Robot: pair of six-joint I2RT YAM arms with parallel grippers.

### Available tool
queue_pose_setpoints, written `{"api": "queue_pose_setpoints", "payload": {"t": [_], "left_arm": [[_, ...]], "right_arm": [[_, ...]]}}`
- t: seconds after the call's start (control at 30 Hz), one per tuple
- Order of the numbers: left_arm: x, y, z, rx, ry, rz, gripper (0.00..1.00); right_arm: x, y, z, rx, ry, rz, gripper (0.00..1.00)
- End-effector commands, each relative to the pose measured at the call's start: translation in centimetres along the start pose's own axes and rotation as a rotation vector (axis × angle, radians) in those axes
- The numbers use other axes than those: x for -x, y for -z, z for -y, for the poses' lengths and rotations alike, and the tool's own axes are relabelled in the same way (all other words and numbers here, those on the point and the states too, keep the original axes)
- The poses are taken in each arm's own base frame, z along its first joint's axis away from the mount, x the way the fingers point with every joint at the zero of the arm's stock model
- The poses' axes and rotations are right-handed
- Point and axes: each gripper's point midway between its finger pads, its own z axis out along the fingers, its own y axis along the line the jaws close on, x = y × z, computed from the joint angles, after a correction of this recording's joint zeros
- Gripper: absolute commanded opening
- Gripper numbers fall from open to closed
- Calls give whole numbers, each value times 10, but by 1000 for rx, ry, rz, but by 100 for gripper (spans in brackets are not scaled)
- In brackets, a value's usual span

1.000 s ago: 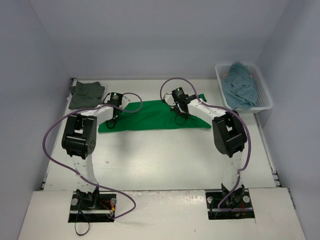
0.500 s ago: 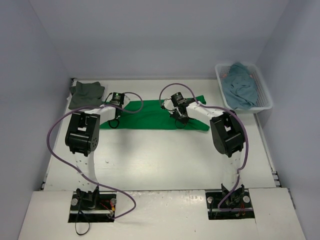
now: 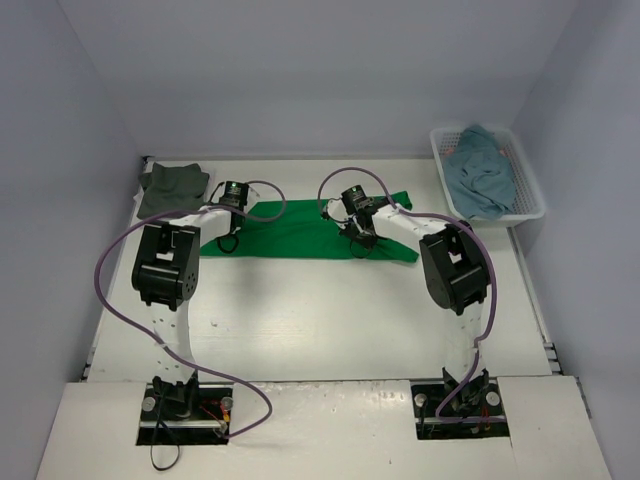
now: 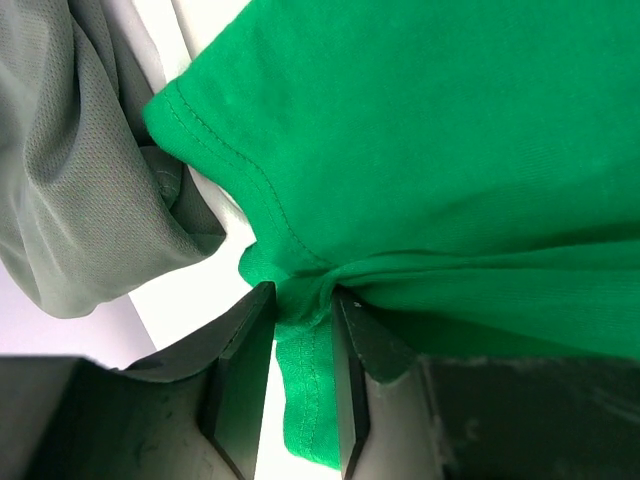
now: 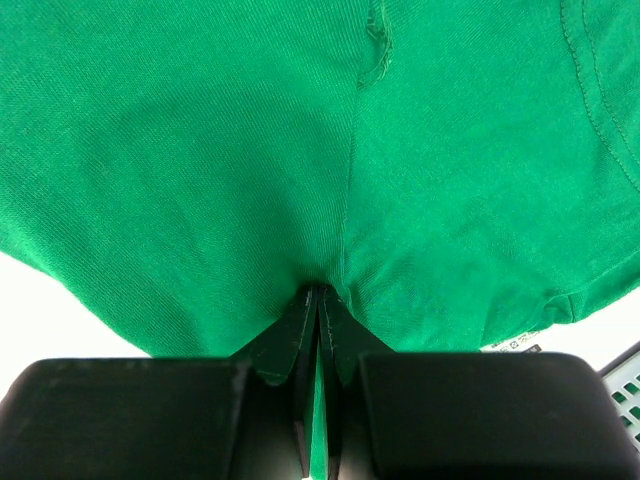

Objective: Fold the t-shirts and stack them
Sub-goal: Fold the tshirt

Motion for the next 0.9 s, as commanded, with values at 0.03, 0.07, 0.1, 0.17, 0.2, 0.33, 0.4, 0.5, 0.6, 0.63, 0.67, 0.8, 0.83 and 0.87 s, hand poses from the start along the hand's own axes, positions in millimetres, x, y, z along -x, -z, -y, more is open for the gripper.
{"api": "queue_pose_setpoints", "payload": {"t": [0.03,0.07,0.1,0.17,0.2,0.33,0.4,0.5,0.6,0.63,0.67,0.8,0.83,0.87], "left_arm": [[28,11,-16,11,60,69,25],[30,11,-18,15,63,73,28],[32,11,-19,17,67,78,28],[41,15,-26,26,85,98,31],[41,15,-25,22,86,97,32],[55,15,-33,39,97,128,37],[58,12,-36,51,101,134,37],[60,8,-39,79,101,133,37],[57,5,-39,85,95,118,37],[57,8,-39,80,102,121,38],[56,10,-38,70,103,121,37],[51,26,-32,16,113,140,37],[48,27,-30,8,113,138,37],[47,27,-28,2,111,137,37]], "right_arm": [[-13,-9,-15,37,23,-39,0],[-14,-10,-15,35,25,-42,0],[-16,-12,-16,36,29,-46,0],[-18,-14,-16,28,29,-51,0],[-20,-16,-17,31,30,-58,0],[-20,-16,-17,26,29,-52,0],[-18,-13,-17,26,28,-45,0],[-19,-13,-18,30,23,-41,0],[-21,-13,-19,30,25,-45,0],[-22,-13,-19,30,28,-47,0],[-23,-13,-19,28,32,-49,0],[-25,-16,-19,23,33,-51,0],[-26,-18,-20,25,34,-55,0],[-26,-20,-21,28,33,-57,0]]}}
